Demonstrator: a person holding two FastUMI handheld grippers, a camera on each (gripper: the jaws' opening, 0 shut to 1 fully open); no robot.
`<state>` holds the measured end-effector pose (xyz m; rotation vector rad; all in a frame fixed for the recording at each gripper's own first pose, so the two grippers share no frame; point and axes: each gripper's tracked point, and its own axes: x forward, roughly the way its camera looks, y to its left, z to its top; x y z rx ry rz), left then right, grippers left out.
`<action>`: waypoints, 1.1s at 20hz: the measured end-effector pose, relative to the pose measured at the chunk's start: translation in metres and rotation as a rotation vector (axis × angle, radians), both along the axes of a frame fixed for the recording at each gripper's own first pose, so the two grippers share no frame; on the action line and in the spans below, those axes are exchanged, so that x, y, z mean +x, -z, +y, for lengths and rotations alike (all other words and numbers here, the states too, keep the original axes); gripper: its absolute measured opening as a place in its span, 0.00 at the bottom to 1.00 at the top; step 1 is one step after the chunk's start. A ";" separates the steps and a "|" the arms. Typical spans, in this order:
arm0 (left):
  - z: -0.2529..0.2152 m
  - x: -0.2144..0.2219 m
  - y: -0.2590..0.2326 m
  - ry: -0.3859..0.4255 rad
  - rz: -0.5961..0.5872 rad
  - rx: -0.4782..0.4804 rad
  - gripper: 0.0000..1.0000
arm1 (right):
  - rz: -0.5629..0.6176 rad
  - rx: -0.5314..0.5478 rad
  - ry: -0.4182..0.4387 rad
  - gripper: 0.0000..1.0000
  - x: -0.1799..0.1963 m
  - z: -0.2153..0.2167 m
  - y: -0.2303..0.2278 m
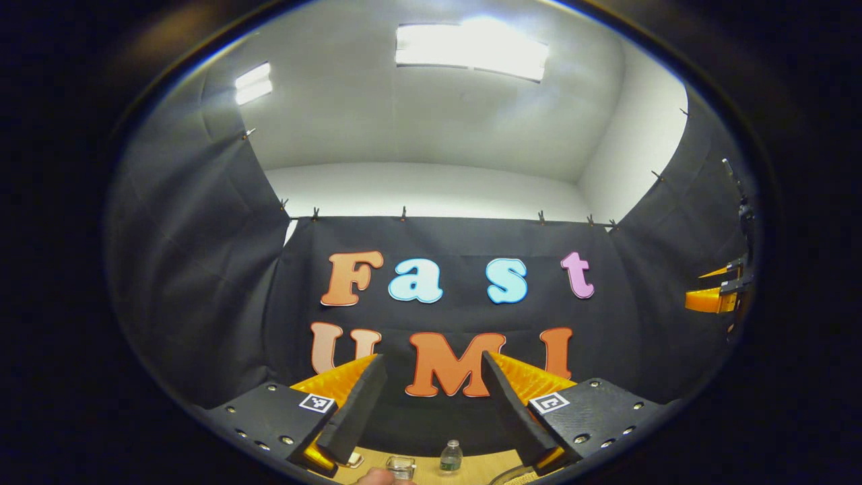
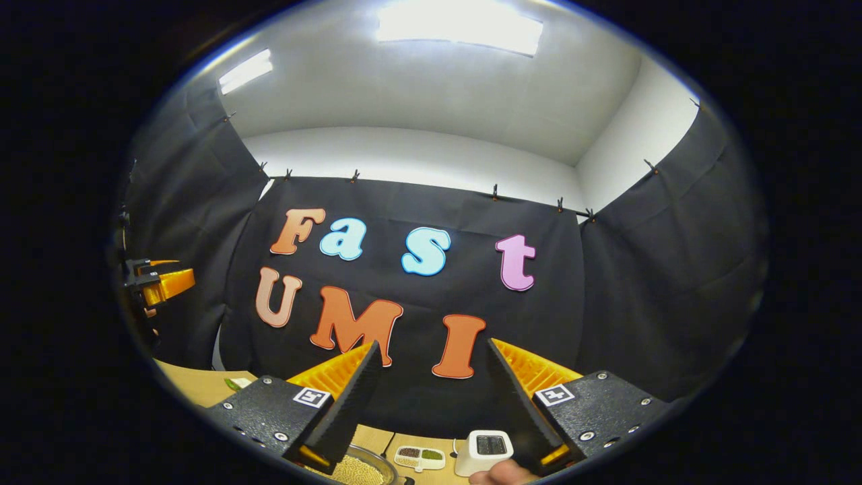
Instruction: First push the handle of the pot to place it horizontally, then grasp the pot with both hands and set it on the induction cooktop.
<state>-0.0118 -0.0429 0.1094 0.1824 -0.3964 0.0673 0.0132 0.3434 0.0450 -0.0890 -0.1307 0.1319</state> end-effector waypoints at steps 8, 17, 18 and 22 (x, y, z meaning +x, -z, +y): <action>0.045 0.007 0.007 -0.102 0.000 -0.027 0.90 | -0.006 -0.028 0.018 0.97 0.007 0.000 0.007; 0.054 0.047 0.072 -0.142 0.262 0.004 0.89 | 0.041 -0.060 -0.019 0.95 0.020 0.007 0.028; 0.053 0.049 0.074 -0.144 0.273 0.013 0.91 | 0.046 -0.064 -0.037 0.95 0.020 0.010 0.033; 0.057 0.052 0.074 -0.165 0.257 0.009 0.91 | 0.060 -0.074 -0.054 0.95 0.025 0.013 0.041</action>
